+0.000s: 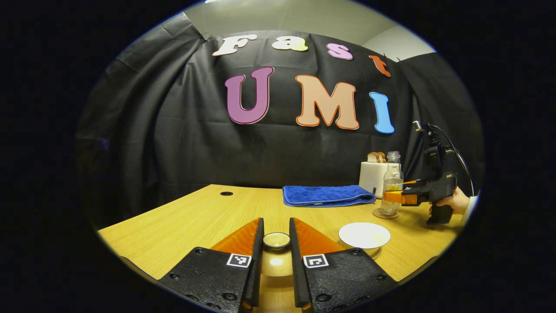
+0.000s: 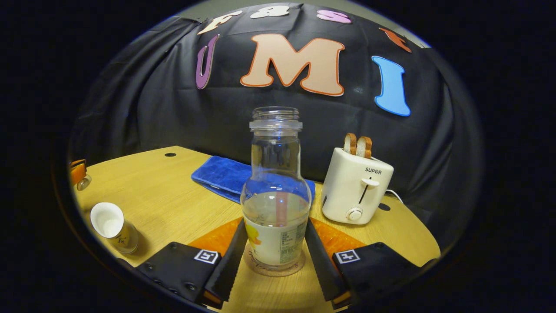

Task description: Open the teacup lid with one hand, grasp the water bottle and pour water into the teacup with the other hand; after pouring, place the water bottle on the coaster and then close the teacup lid.

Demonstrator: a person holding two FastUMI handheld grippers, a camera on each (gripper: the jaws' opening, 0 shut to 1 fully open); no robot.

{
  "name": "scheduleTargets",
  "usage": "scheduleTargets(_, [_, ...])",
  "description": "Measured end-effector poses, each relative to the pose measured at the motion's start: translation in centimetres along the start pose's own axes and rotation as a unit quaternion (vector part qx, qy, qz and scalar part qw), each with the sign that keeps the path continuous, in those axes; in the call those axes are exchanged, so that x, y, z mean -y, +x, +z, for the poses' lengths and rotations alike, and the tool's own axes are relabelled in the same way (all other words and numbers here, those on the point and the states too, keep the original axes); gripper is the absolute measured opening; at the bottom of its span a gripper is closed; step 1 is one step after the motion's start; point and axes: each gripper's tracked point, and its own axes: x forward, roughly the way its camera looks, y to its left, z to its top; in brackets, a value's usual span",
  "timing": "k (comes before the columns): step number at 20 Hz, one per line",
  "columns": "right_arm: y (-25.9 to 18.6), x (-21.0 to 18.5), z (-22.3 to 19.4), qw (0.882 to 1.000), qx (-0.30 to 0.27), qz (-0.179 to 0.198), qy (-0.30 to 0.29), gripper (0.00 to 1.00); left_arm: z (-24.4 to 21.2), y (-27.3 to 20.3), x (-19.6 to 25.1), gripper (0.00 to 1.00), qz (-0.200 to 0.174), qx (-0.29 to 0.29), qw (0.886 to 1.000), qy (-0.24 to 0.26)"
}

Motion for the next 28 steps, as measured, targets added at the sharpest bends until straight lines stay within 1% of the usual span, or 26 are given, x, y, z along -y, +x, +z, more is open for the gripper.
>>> scheduleTargets(1, [0.1, 0.0, -0.1, 1.0, -0.002, -0.001, 0.005, 0.82, -0.1, 0.0, 0.1, 0.29, 0.0, 0.0, 1.0, 0.001])
scheduleTargets(2, [0.2, 0.3, 0.0, 1.0, 0.001, -0.003, 0.007, 0.83, 0.0, 0.0, 0.0, 0.29, 0.0, 0.0, 1.0, 0.001])
scheduleTargets(6, [0.4, 0.4, -0.4, 1.0, 0.0, 0.002, 0.023, 0.82, 0.0, 0.0, 0.1, 0.28, 0.0, 0.001, 1.0, 0.003])
scheduleTargets(7, [0.4, 0.4, -0.3, 1.0, 0.001, 0.001, 0.023, 0.8, 0.1, 0.0, 0.1, 0.28, 0.0, 0.002, 1.0, 0.004])
scheduleTargets(8, [0.4, 0.3, -0.4, 1.0, 0.002, 0.001, 0.022, 0.82, 0.0, 0.0, 0.1, 0.29, 0.0, 0.001, 1.0, 0.005])
scheduleTargets(11, [0.2, 0.9, -1.1, 1.0, 0.0, 0.001, 0.021, 0.83, -0.1, 0.0, 0.1, 0.29, 0.001, 0.001, 1.0, 0.006])
scheduleTargets(13, [0.1, 0.7, -1.7, 1.0, -0.009, 0.006, 0.022, 0.81, 0.0, 0.0, 0.0, 0.29, 0.002, 0.001, 1.0, 0.006])
scheduleTargets(14, [0.0, 0.5, -1.8, 1.0, -0.01, 0.01, 0.026, 0.86, 0.0, 0.0, 0.1, 0.29, 0.002, 0.001, 1.0, 0.006])
scheduleTargets(15, [-0.1, 0.5, -1.7, 0.999, -0.01, 0.012, 0.03, 0.88, 0.0, 0.0, 0.1, 0.29, 0.002, 0.001, 1.0, 0.006])
scheduleTargets(17, [-0.4, 0.4, -1.6, 0.999, -0.007, 0.017, 0.039, 0.95, 0.0, 0.0, 0.1, 0.29, 0.002, 0.001, 1.0, 0.005])
scheduleTargets(18, [-0.6, 0.5, -1.6, 0.999, -0.006, 0.017, 0.042, 0.96, 0.0, 0.0, 0.1, 0.29, 0.002, 0.001, 1.0, 0.006])
scheduleTargets(19, [-1.1, 0.6, -1.7, 0.999, -0.007, 0.019, 0.045, 0.92, 0.0, 0.0, 0.1, 0.29, 0.002, 0.001, 1.0, 0.006])
scheduleTargets(20, [-1.5, 0.6, -1.6, 0.999, -0.006, 0.021, 0.048, 0.97, 0.0, 0.0, 0.1, 0.29, 0.002, 0.001, 1.0, 0.005])
scheduleTargets(21, [-1.9, 0.7, -1.5, 0.999, -0.004, 0.021, 0.05, 0.97, -0.1, 0.0, 0.1, 0.29, 0.002, 0.001, 1.0, 0.006])
scheduleTargets(22, [-2.5, 0.9, -1.5, 0.998, -0.001, 0.021, 0.052, 1.0, 0.1, -0.1, 0.1, 0.29, 0.002, 0.001, 1.0, 0.006])
scheduleTargets(23, [-3.0, 1.0, -1.3, 0.998, 0.003, 0.023, 0.055, 0.92, 0.0, 0.0, 0.1, 0.29, 0.002, 0.002, 1.0, 0.006])
scheduleTargets(24, [-3.6, 1.1, -1.2, 0.998, 0.007, 0.024, 0.057, 0.92, -0.1, 0.0, 0.1, 0.29, 0.002, 0.002, 1.0, 0.007])
scheduleTargets(25, [-4.1, 1.0, -1.1, 0.998, 0.008, 0.028, 0.057, 0.97, 0.0, 0.0, 0.1, 0.29, 0.002, 0.002, 1.0, 0.008])
scheduleTargets(28, [-6.4, 1.3, -1.1, 0.998, 0.019, 0.036, 0.055, 0.97, 0.1, 0.0, 0.5, 0.29, -0.003, 0.003, 1.0, 0.01])
